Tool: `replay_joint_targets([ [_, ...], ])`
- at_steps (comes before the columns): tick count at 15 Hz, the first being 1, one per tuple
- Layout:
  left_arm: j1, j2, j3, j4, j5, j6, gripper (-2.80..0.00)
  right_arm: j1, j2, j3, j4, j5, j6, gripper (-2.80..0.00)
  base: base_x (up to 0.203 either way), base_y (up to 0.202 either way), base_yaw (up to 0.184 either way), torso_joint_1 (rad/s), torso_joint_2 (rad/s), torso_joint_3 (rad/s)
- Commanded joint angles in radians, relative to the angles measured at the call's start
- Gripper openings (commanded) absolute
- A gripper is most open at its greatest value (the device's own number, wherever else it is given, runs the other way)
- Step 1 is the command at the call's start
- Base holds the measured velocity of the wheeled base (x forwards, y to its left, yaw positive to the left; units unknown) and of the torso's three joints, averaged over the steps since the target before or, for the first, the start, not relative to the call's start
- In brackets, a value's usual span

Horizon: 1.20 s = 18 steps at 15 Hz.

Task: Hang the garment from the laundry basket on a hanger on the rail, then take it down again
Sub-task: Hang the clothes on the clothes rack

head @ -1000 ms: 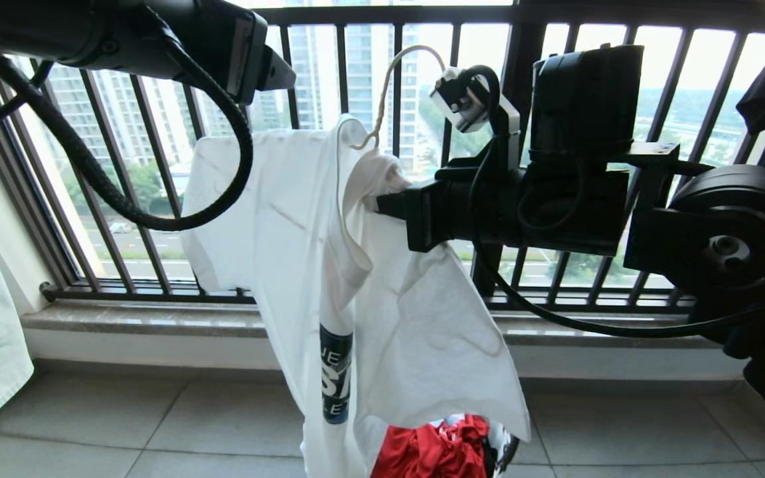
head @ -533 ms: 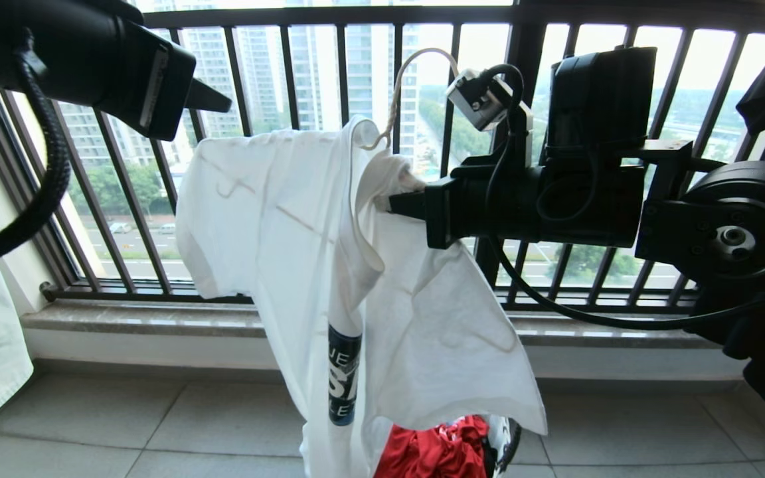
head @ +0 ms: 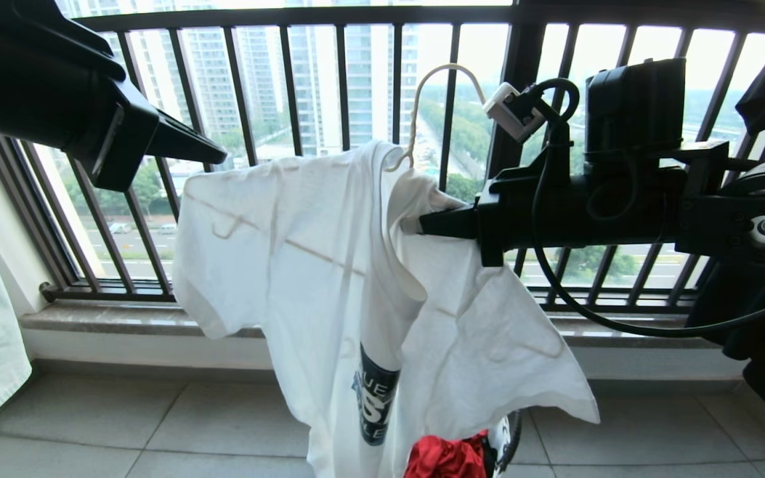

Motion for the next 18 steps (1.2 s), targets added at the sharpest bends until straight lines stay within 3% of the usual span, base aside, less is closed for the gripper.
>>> replay_joint_targets([
  [1, 0.001, 0.021, -0.001, 0.004, -0.074, 0.002, -2.80, -0.009, -0.017, 0.041, -0.001, 0.039, -0.064, -2.80, 0.000, 0.000, 0.000, 0.000, 0.00, 0.000],
  [4, 0.001, 0.030, -0.001, 0.006, -0.192, 0.003, -2.80, -0.010, -0.024, 0.057, -0.001, 0.089, -0.072, -2.80, 0.000, 0.000, 0.000, 0.000, 0.00, 0.000],
  [5, 0.001, 0.039, -0.001, 0.002, -0.226, 0.003, 0.00, -0.010, -0.028, 0.059, 0.000, 0.106, -0.072, -2.80, 0.000, 0.000, 0.000, 0.000, 0.00, 0.000],
  [7, 0.001, 0.044, 0.000, 0.013, -0.304, 0.003, 0.00, -0.012, -0.037, 0.071, -0.001, 0.110, -0.073, -2.80, 0.000, 0.000, 0.000, 0.000, 0.00, 0.000],
  [11, 0.003, 0.057, 0.001, 0.012, -0.353, 0.001, 0.00, -0.016, -0.045, 0.079, -0.001, 0.133, -0.075, -2.80, 0.000, 0.000, 0.000, 0.000, 0.00, 0.000],
  [13, 0.004, 0.068, 0.004, 0.013, -0.414, -0.002, 0.00, -0.016, -0.054, 0.085, -0.001, 0.138, -0.075, -2.80, 0.000, 0.000, 0.000, 0.000, 0.00, 0.000],
  [18, 0.007, 0.125, 0.002, -0.005, -0.422, -0.004, 0.00, -0.016, -0.063, 0.095, -0.006, 0.160, -0.075, -2.80, 0.000, 0.000, 0.000, 0.000, 0.00, 0.000],
])
